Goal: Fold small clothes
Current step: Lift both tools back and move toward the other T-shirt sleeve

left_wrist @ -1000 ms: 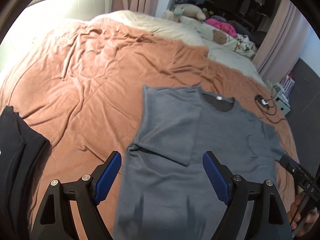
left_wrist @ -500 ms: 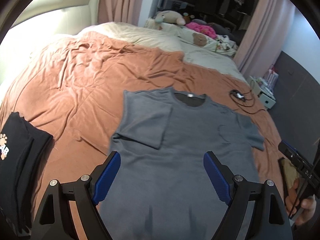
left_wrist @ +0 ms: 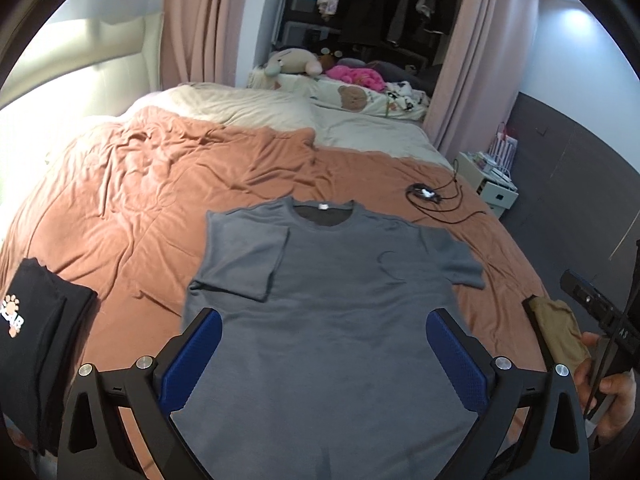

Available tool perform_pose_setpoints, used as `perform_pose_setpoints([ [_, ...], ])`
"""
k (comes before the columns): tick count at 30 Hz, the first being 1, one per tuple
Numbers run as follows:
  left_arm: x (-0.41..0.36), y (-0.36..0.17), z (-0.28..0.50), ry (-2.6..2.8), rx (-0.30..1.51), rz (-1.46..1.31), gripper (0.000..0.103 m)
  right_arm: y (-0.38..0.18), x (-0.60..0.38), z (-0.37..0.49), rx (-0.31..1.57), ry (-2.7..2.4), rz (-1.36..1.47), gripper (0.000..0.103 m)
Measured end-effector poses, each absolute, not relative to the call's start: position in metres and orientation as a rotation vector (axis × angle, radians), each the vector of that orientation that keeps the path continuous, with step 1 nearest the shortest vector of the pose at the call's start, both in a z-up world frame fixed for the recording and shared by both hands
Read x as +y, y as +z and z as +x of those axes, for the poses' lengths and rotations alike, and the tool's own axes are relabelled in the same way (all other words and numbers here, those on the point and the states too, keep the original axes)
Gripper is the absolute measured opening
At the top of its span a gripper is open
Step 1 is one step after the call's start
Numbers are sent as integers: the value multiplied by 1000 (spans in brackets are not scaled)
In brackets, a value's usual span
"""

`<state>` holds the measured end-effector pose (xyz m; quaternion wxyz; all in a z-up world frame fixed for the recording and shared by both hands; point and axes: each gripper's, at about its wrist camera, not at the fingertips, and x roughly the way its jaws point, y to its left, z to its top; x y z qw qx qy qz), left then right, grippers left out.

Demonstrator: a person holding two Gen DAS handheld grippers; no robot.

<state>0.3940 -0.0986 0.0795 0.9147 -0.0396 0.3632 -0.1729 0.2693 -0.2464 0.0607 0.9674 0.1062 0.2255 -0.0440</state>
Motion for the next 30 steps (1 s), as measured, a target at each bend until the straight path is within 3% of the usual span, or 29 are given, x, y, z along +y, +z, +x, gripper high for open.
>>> perform_pose_setpoints([
  [3, -112, 87, 381, -375, 724, -96, 103, 60, -249, 256, 445, -103, 195, 103],
  [21, -209, 63, 395, -490, 733, 63, 103, 37, -312, 246, 483, -177, 294, 103],
  [30, -232, 29, 433, -525, 782, -10, 102, 13, -353, 273, 500, -276, 462, 103],
])
